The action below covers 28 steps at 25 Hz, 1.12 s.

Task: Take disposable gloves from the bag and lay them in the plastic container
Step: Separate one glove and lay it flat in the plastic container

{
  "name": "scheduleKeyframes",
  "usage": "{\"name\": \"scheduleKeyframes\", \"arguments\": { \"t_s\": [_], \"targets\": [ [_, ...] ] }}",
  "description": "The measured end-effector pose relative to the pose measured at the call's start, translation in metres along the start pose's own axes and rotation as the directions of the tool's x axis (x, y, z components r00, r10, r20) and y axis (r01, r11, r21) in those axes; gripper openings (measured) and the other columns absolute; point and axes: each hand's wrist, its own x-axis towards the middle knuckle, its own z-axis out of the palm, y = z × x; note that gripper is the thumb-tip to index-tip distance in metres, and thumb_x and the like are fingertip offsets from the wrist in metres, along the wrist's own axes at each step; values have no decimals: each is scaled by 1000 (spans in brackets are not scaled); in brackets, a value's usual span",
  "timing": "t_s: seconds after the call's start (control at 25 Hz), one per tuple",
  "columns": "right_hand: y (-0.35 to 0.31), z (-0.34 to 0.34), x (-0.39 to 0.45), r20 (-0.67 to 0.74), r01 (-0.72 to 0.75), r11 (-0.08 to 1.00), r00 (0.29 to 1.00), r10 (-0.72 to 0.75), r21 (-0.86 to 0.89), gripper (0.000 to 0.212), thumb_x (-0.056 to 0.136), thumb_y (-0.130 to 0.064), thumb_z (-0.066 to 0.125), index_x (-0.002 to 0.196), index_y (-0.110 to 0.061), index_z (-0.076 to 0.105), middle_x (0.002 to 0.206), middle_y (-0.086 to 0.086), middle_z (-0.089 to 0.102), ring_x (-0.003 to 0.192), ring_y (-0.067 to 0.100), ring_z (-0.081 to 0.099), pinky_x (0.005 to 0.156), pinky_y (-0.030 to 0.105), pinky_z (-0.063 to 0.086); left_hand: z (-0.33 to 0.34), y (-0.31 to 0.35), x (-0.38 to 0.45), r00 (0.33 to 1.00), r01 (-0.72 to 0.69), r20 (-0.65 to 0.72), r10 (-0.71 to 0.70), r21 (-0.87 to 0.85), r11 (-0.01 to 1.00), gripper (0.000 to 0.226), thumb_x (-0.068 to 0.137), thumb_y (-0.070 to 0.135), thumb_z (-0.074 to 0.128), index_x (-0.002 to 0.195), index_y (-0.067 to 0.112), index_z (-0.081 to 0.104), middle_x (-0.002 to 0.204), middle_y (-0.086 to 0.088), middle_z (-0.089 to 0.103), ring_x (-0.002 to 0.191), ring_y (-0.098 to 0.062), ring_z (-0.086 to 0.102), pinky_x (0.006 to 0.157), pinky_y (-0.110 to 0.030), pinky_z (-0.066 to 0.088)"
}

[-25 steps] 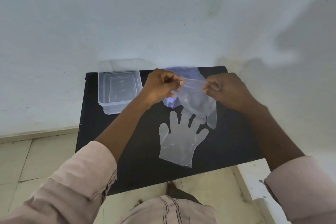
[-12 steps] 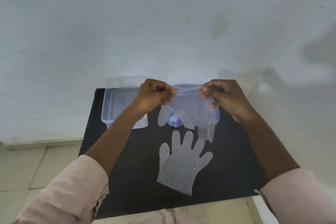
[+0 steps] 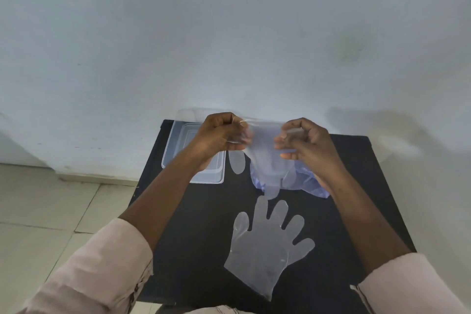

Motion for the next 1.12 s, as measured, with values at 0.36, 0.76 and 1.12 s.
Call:
{"name": "scheduleKeyframes", "arguments": {
  "t_s": [0.36,0.76,1.12],
  "targets": [
    [1,71,78,57,-86,995,995,84,41,19,94,-6,53,78,-9,64,77,8,73,74,20,72,66,23,57,-81,-5,38,991,20,-134,-20,0,1000,21,91,14,63,101,-3,69,85,-15,72,74,-17,72,75,-29,59],
    [23,182,212,-11,-185,981,983,184,-67,18,88,-7,52,73,-12,61,84,14,73,80,25,73,69,30,54,-194,-25,138,929,149,-349,-125,44,988,12,84,1,58,83,6,70,80,-10,70,68,-20,68,68,-29,58],
    [24,198,267,-80,179,948,975,-206,-263,11,84,-2,45,77,-3,54,83,18,70,82,17,71,74,37,54,-216,-21,187,861,-168,-412,298,324,931,19,88,9,55,78,4,69,69,7,70,68,-9,71,68,-28,56]
  ]
}}
